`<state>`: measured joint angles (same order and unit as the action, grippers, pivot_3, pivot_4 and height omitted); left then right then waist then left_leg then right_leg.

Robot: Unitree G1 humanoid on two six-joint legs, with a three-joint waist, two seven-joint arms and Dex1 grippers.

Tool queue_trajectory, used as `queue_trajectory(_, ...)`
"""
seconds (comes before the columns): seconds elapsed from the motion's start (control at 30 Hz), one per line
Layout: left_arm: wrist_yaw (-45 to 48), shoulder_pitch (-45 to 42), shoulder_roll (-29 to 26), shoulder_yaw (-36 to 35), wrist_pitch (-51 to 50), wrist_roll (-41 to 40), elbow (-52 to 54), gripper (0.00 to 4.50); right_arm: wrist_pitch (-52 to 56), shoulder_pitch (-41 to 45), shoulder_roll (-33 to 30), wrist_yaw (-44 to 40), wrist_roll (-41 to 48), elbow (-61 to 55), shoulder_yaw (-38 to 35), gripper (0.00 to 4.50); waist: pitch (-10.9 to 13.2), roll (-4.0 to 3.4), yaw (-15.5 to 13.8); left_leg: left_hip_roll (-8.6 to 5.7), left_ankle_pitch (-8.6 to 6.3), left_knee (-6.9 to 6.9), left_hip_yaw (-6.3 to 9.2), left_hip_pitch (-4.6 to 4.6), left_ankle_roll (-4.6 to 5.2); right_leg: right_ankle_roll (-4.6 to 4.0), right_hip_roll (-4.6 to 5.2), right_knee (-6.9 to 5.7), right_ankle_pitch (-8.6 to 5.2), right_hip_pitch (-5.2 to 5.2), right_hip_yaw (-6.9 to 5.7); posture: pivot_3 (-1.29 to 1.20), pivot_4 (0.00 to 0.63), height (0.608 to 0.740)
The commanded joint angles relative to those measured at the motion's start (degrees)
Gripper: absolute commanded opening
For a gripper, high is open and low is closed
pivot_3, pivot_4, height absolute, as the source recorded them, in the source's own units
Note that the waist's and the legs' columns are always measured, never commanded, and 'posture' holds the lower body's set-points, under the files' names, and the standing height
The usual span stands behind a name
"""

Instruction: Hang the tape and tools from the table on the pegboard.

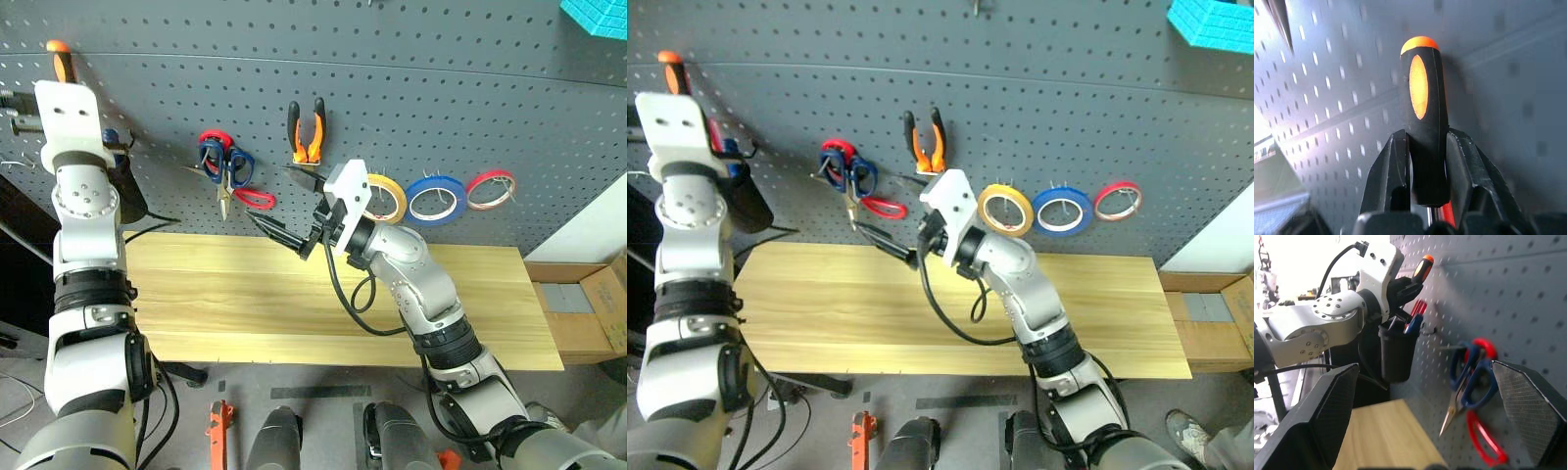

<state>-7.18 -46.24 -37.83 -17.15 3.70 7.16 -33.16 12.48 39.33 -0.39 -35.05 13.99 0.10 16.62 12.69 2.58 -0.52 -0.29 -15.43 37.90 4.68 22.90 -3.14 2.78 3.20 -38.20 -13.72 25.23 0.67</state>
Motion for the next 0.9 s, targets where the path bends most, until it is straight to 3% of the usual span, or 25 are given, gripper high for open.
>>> queue_trajectory(0.03, -2.05, 4.64, 0.26, -3.27, -2.1, -1.67, 7.22, 0.66, 0.2, -0.93, -0.59, -0.96, -0.73, -3.21, 1.24, 4.5, 0.02, -0.04, 0.45, 0.0, 0.0, -0.01, 0.0, 0.01, 0.0, 0.0, 0.0, 0.0, 0.0, 0.0, 0.02, 0.13, 0.215, 0.74)
queue_trajectory(0.1, -1.99, 6.56, 1.01, -3.42, -3.49, -2.46, 9.79, 0.66, 0.33, -0.99, -0.83, -1.13, -0.73, -3.35, 1.37, 4.5, 0.03, -0.04, 0.56, 0.01, 0.0, -0.01, 0.0, 0.01, 0.0, 0.0, 0.0, 0.02, 0.0, 0.02, 0.04, 0.13, 0.216, 0.74)
queue_trajectory(0.47, -2.08, 8.36, 2.46, -3.7, -8.74, -4.18, 15.62, 4.36, 0.54, -0.45, -0.96, -1.79, -0.89, -2.86, 0.49, 4.5, 0.03, -0.04, 0.4, 0.01, -0.1, 0.03, 0.07, -0.02, 0.17, 0.0, -0.02, -0.02, 0.0, -0.07, -0.01, 0.14, 0.206, 0.74)
queue_trajectory(0.67, 0.53, 11.43, 4.11, -5.01, -14.63, -7.92, 24.28, 4.44, 1.16, -1.69, -3.25, -2.83, -0.59, -5.53, -0.22, 4.5, 0.02, -0.03, 0.42, 0.01, -0.09, 0.04, 0.06, -0.01, 0.15, 0.0, -0.02, -0.01, 0.0, -0.06, 0.02, 0.13, 0.193, 0.74)
queue_trajectory(0.9, 2.77, 22.24, 8.74, -3.63, -26.22, -10.78, 53.47, 4.44, 3.78, -9.57, -13.9, -6.29, 0.91, -16.78, -3.42, 4.5, 0.01, -0.01, -0.07, -0.02, -0.01, 0.0, 0.05, 0.04, 0.0, 0.0, 0.04, 0.11, 0.0, -0.08, 0.09, 0.14, 0.175, 0.74)
